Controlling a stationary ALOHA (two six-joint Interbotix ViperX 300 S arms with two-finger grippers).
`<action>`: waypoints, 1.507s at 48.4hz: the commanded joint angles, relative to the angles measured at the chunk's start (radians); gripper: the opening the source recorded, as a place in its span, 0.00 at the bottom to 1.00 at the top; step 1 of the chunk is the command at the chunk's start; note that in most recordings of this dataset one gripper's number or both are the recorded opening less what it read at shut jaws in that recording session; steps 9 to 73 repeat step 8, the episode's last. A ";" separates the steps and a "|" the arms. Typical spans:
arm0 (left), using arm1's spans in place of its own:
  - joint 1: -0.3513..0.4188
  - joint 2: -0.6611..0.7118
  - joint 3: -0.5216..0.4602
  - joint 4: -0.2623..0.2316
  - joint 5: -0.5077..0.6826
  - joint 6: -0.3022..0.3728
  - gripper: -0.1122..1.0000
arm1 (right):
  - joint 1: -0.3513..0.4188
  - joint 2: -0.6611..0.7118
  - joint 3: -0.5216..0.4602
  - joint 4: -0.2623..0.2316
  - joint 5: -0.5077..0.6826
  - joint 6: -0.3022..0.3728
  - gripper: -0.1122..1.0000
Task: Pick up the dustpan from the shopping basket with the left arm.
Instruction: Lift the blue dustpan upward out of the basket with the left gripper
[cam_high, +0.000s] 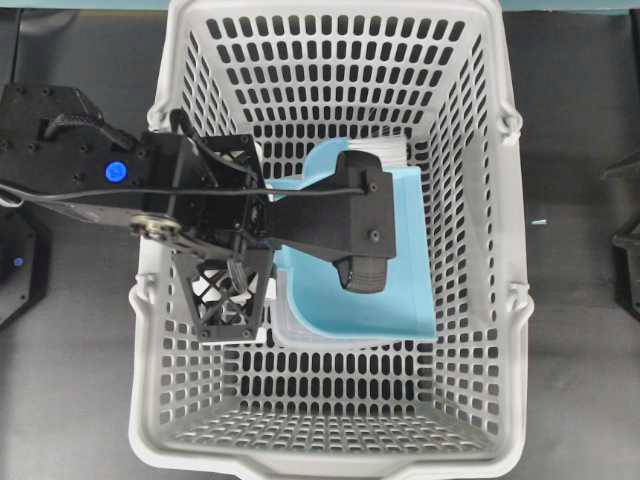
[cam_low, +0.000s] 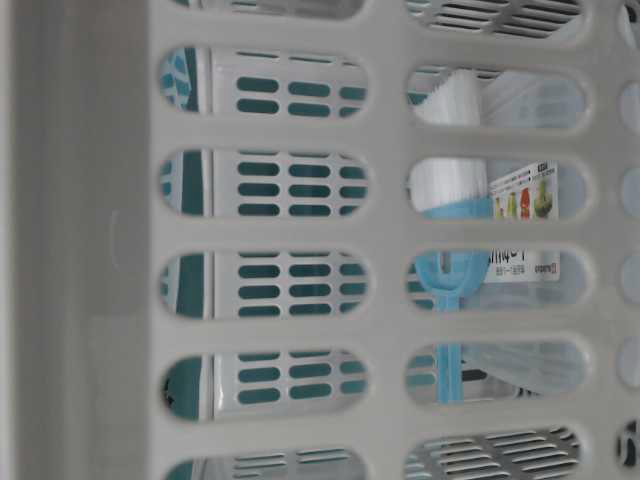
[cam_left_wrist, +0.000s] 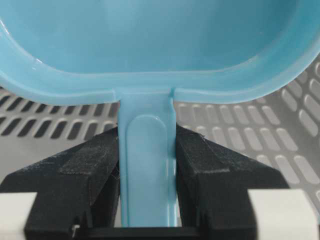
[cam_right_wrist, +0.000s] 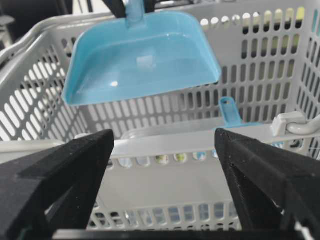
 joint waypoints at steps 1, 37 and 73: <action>-0.002 -0.025 -0.009 0.002 -0.003 0.002 0.35 | 0.000 0.006 -0.006 0.003 -0.008 0.002 0.81; -0.002 -0.025 -0.008 0.003 -0.003 0.002 0.35 | 0.000 0.006 -0.006 0.003 -0.009 0.002 0.81; -0.002 -0.025 -0.008 0.003 -0.003 0.002 0.35 | 0.000 0.006 -0.006 0.003 -0.009 0.002 0.81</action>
